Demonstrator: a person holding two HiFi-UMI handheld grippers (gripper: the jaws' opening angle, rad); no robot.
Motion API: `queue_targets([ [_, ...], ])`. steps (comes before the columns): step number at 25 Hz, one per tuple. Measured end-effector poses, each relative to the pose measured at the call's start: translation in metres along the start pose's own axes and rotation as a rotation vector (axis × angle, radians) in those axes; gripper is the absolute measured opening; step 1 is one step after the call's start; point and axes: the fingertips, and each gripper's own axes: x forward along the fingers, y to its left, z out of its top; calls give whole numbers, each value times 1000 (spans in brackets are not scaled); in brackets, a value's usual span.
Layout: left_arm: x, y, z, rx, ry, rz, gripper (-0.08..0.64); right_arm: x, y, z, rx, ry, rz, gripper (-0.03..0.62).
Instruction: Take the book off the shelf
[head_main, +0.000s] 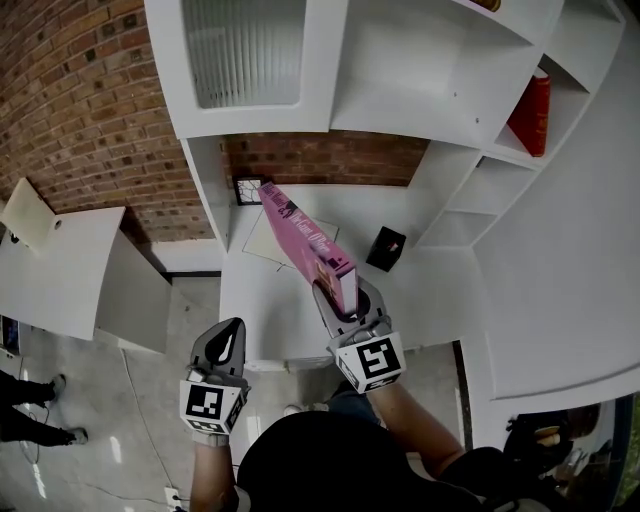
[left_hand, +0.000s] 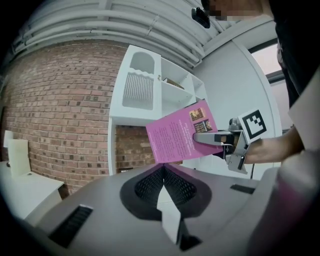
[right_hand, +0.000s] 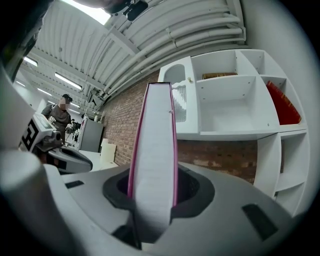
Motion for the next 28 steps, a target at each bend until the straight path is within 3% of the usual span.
queue_targets([
  [28, -42, 8, -21, -7, 38, 73, 9, -30, 50, -61, -13, 84, 151, 147],
])
